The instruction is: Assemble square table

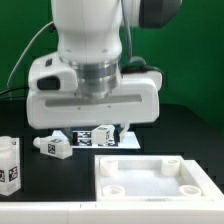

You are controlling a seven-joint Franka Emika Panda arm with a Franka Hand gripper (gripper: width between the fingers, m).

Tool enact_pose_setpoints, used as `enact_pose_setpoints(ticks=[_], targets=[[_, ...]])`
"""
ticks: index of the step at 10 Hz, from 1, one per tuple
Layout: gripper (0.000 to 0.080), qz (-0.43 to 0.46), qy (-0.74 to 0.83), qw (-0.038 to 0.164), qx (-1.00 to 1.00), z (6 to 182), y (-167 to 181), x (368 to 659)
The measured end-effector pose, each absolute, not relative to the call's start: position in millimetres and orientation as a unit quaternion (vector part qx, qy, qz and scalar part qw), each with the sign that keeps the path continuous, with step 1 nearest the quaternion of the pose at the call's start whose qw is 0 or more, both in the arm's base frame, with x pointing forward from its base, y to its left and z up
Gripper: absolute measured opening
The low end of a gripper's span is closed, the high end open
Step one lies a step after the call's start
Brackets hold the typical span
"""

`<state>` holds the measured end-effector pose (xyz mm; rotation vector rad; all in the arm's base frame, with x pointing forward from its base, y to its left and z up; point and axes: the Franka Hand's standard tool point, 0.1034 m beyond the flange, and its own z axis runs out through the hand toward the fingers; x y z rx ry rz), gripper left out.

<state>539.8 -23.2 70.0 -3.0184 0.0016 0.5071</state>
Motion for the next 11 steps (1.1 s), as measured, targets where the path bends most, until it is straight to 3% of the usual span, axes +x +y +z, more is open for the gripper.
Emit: enact_pose_setpoints(ticks=[2, 4, 7, 11], targets=[[0.0645, 0.149, -0.011, 0.032, -0.988, 73.4, -18, 534], [0.0649, 0.151, -0.008, 0.032, -0.988, 71.9, -18, 533], [0.0649, 0.214, 0.095, 0.017, -0.972, 64.2, -15, 486], [0.0649, 0.23, 0.103, 0.021, -0.968, 60.2, -15, 477]])
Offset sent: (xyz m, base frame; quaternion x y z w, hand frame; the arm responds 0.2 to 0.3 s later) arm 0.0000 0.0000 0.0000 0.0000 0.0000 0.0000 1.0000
